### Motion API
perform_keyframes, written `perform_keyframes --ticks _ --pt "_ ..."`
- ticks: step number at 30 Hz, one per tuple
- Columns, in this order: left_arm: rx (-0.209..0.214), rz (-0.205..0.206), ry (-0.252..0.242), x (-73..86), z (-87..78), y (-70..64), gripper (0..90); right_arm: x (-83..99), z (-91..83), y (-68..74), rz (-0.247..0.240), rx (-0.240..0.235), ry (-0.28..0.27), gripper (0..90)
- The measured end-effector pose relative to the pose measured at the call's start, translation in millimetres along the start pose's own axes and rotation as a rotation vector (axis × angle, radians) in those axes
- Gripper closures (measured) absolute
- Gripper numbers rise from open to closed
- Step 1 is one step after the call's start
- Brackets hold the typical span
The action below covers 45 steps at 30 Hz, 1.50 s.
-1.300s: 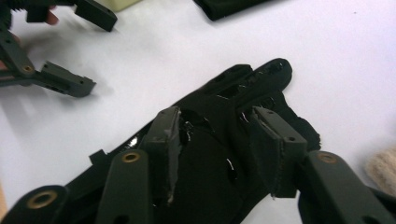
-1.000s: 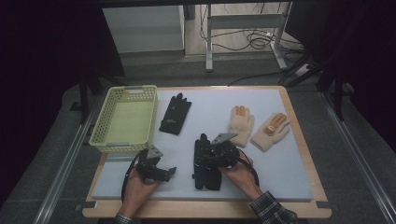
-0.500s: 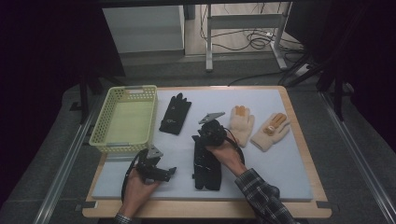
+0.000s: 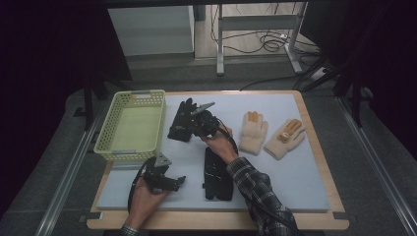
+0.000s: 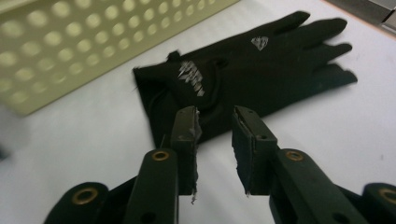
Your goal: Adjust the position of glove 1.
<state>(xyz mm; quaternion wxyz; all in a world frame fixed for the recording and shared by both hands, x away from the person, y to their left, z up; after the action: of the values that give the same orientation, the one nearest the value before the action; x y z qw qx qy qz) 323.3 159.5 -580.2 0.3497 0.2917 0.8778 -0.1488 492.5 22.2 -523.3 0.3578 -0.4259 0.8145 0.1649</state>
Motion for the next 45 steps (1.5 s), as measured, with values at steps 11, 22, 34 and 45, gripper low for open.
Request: perform_keyframes --ticks 11,22,34,45 --pt "0.001 -0.001 0.000 0.0 0.0 0.1 3.1 -19.9 46.4 -11.6 0.010 0.026 -0.005 37.8" --pt "0.001 0.000 0.000 0.0 0.0 0.1 3.1 -16.6 72.2 -19.1 0.036 0.034 0.036 55.1" --pt "0.001 -0.001 0.000 0.0 0.1 0.1 3.1 -18.7 65.8 -12.9 0.019 0.044 0.050 84.0" --pt "0.002 -0.004 0.001 0.0 0.1 0.2 3.0 -27.5 32.0 -5.1 -0.037 0.004 0.002 84.4"
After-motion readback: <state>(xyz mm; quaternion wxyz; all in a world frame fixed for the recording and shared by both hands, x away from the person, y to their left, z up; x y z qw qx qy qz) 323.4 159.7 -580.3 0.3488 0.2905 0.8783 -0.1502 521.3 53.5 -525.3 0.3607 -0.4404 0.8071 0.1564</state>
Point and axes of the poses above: each handheld gripper's, and its own axes: z roughly forward along the jaws, x roughly out of its underside, y roughly to its left, the point moved 4 cm from there along z, roughly forward along the jaws, and after that the axes turned 1 degree about x, right-handed, at the moved point
